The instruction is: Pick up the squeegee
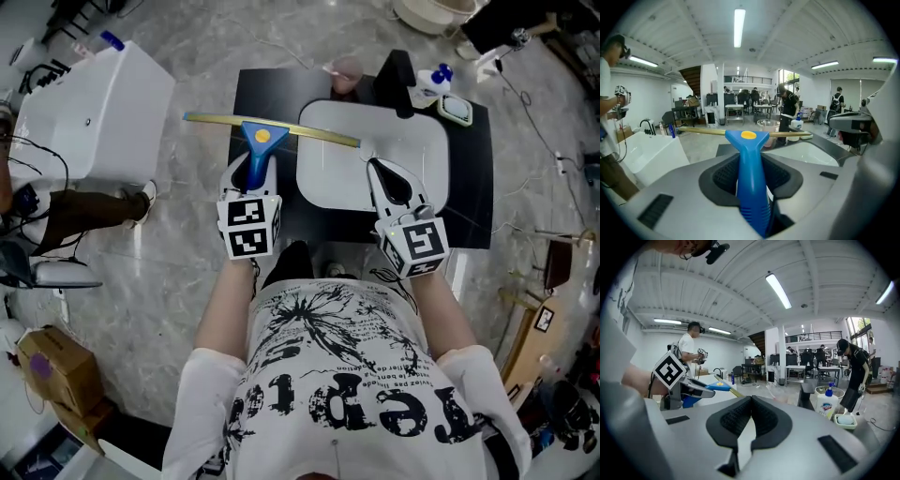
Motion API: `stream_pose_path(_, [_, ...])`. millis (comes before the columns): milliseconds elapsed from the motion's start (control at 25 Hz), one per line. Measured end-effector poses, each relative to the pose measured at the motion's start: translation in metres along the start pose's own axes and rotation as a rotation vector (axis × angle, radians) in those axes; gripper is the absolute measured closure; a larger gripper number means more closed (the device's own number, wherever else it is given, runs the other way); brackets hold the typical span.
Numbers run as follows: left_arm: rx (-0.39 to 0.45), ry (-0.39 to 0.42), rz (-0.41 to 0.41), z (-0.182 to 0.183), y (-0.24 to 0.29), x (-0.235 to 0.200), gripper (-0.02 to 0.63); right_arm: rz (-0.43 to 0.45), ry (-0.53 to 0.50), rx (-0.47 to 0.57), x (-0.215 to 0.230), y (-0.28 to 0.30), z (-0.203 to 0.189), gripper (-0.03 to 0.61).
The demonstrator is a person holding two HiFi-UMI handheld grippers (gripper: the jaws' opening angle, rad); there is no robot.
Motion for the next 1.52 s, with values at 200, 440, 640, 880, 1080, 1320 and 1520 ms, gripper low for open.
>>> stream_pose_path(200, [0.14, 0.036, -0.028, 0.038, -0.039, 0.016, 0.474, -0.033, -0.039, 0.073, 0.006, -0.026, 0.03, 0.564])
stream_pose_path(440, [0.331, 0.072, -0.087, 0.086, -0.082, 0.033, 0.474, -0.087, -0.081, 0.18, 0.012, -0.048, 0.072, 0.564])
stream_pose_path(640, [0.432, 0.087, -0.153, 0.106, -0.11, 0.042, 0.474, -0.115, -0.129, 0.244, 0.015, -0.064, 0.094, 0.565])
stream_pose_path(880, [0.476, 0.106, -0.189, 0.115, -0.119, 0.046, 0.474, -0.145, -0.135, 0.272, 0.02, -0.071, 0.105, 0.565])
stream_pose_path(1080, [0.469, 0.111, -0.192, 0.114, -0.117, 0.043, 0.474, -0.149, -0.131, 0.274, 0.018, -0.069, 0.105, 0.566])
stream_pose_path(1320, [0.45, 0.105, -0.189, 0.115, -0.108, 0.041, 0.474, -0.125, -0.143, 0.282, 0.02, -0.064, 0.107, 0.566])
stream_pose_path(1520, [0.431, 0.106, -0.195, 0.111, -0.108, 0.042, 0.474, -0.111, -0.135, 0.269, 0.017, -0.065, 0.107, 0.568])
Point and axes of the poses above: the fingertips, and each gripper's own axes: y forward along the fingers, x to its right, z out of its top, the point moved 9 cm from there along -y, backward along the fingers, and after that the axes turned 15 degrees about -y, right-handed, at the moved point
